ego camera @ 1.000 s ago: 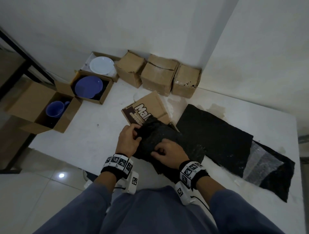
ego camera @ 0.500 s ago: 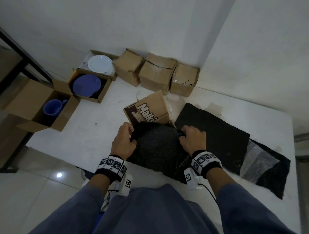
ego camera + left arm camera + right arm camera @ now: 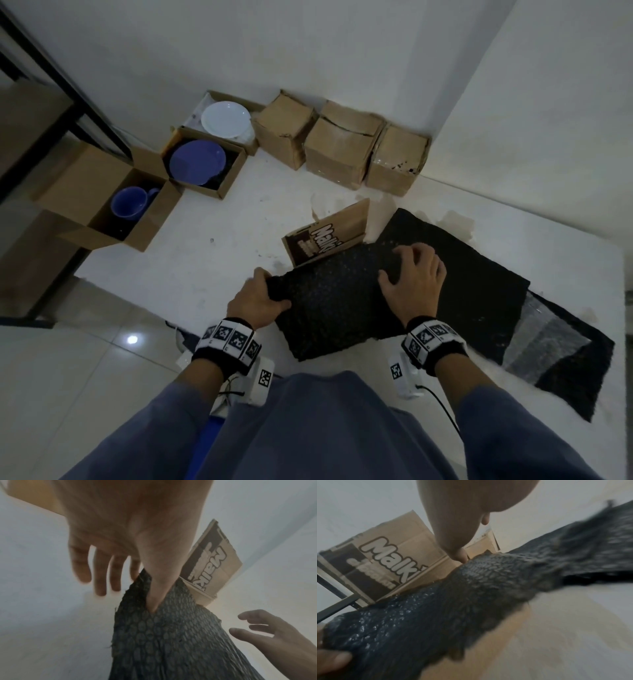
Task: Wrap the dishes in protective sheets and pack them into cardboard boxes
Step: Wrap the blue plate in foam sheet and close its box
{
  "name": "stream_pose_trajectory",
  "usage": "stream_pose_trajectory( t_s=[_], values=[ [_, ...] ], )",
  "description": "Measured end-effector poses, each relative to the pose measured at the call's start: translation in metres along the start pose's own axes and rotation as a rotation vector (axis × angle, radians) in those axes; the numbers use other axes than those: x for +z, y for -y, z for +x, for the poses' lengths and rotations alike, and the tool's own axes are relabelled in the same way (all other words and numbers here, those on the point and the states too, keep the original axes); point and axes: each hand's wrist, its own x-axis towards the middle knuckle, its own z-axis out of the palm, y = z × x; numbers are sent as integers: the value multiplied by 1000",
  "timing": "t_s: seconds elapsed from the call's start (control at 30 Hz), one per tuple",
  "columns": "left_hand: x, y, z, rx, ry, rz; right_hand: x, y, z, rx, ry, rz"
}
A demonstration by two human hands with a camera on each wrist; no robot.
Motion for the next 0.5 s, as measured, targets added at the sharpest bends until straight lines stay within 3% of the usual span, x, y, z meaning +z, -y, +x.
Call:
stream_pose_trajectory(
  t_s=[0.07, 0.17, 0.4, 0.5],
  values=[
    [1, -2, -3, 60, -149, -18, 3, -12, -9, 157, 113, 74],
    [0, -5, 1, 67, -91, -115, 4, -19, -15, 324, 252, 266],
    [1, 2, 4, -21, -60, -150, 8, -11, 1, 104, 47, 206],
    [2, -1, -6, 33, -215, -185, 9, -13, 8, 27, 6, 187]
  ],
)
